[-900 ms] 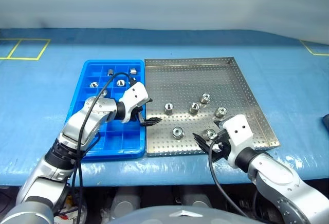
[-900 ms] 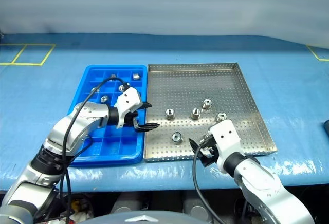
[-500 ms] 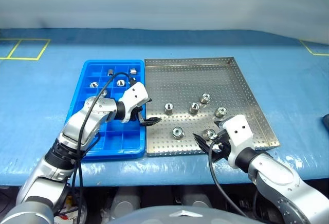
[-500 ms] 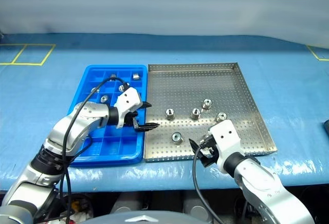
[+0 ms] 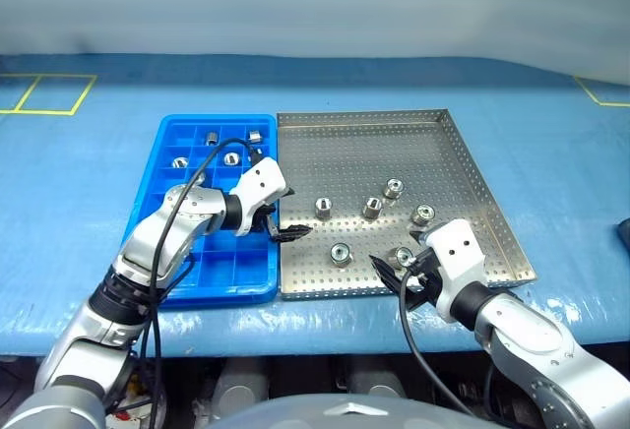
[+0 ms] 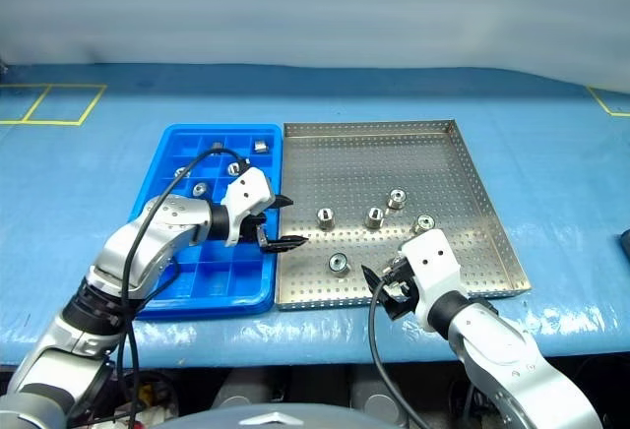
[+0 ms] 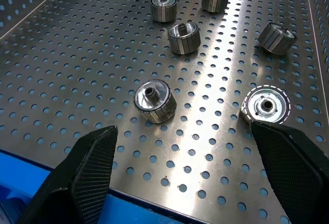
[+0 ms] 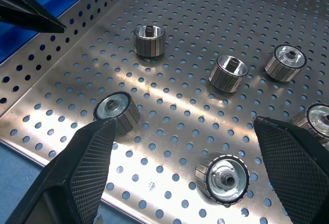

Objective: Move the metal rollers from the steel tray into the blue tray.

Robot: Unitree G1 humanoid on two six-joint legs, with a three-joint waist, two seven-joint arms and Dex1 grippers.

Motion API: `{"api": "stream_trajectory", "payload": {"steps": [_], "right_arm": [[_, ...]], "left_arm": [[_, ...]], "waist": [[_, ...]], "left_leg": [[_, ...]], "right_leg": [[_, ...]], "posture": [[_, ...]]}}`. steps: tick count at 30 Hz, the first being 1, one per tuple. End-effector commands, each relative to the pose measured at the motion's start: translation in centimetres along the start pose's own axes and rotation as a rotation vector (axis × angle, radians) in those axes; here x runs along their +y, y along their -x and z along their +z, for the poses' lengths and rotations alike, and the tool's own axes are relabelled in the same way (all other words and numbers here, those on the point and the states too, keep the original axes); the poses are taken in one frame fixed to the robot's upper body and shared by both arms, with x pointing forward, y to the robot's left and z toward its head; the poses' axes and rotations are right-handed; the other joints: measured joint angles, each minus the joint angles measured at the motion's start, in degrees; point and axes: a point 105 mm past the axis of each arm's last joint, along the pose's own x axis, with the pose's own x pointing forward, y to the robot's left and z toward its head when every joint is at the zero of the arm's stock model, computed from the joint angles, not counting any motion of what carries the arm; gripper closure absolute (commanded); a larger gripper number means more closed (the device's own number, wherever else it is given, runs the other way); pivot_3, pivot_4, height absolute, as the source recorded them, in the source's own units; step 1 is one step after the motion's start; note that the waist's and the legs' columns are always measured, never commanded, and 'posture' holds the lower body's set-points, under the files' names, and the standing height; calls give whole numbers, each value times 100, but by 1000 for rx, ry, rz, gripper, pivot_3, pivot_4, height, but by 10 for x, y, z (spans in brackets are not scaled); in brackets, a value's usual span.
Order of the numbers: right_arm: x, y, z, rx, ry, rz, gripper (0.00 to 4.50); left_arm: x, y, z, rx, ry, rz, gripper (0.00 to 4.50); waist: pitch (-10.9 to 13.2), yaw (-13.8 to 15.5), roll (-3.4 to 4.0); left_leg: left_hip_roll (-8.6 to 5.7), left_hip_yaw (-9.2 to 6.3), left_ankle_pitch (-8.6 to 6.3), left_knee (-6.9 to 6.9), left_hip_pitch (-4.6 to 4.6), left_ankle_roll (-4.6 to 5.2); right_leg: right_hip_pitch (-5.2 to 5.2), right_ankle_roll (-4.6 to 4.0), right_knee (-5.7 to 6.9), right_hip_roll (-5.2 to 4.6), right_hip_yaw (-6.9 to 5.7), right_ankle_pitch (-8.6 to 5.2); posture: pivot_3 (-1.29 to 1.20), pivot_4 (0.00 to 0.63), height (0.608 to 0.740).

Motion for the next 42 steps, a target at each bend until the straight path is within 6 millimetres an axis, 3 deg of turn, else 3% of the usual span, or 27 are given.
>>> {"api": "stream_trajectory", "payload": {"steps": [1,7,12,21,26,29,37,42], "right_arm": [[2,4,10,-40,28,-4,27],[1,4,11,-41,31,-6,27],[0,3,12,-45,33,-8,27],[-2,1,16,-76,26,-44,27],[-3,2,16,-83,19,-61,27],[-2,3,15,-85,14,-69,27],[-3,5,13,-89,3,-91,27],[-2,4,14,-93,4,-90,0]], "left_arm": [[5,3,10,-37,-10,18,0],[7,1,12,-39,21,25,0],[13,-12,27,-40,63,8,0],[22,-61,45,41,28,-41,0],[26,-84,44,76,34,-52,0],[29,-93,34,144,5,-38,0],[38,-91,12,258,-23,-40,0],[36,-89,8,280,-34,-64,1186]], "waist": [[0,-2,0],[0,0,0],[0,18,-2],[-1,-27,-3],[-1,-62,-3],[0,-82,-3],[-1,-140,-3],[-1,-140,-3]], "left_leg": [[0,0,0,0,0,0],[0,0,0,1,0,0],[-7,-5,1,10,-2,1],[-25,0,0,10,-4,5],[-25,-1,0,9,-5,5],[-26,0,-1,9,-7,6],[-23,1,-1,8,-10,6],[-19,2,-1,8,-8,6]], "right_leg": [[0,0,0,0,0,0],[0,1,0,0,0,0],[3,3,3,1,-4,2],[1,23,0,5,1,14],[0,24,0,6,0,14],[-2,26,0,6,2,15],[-5,27,0,6,2,16],[-4,26,0,5,5,16]], "posture": [[-28,150,740],[-25,150,740],[-33,150,740],[-56,150,740],[-75,150,740],[-83,150,740],[-111,150,740],[-104,150,740]]}}
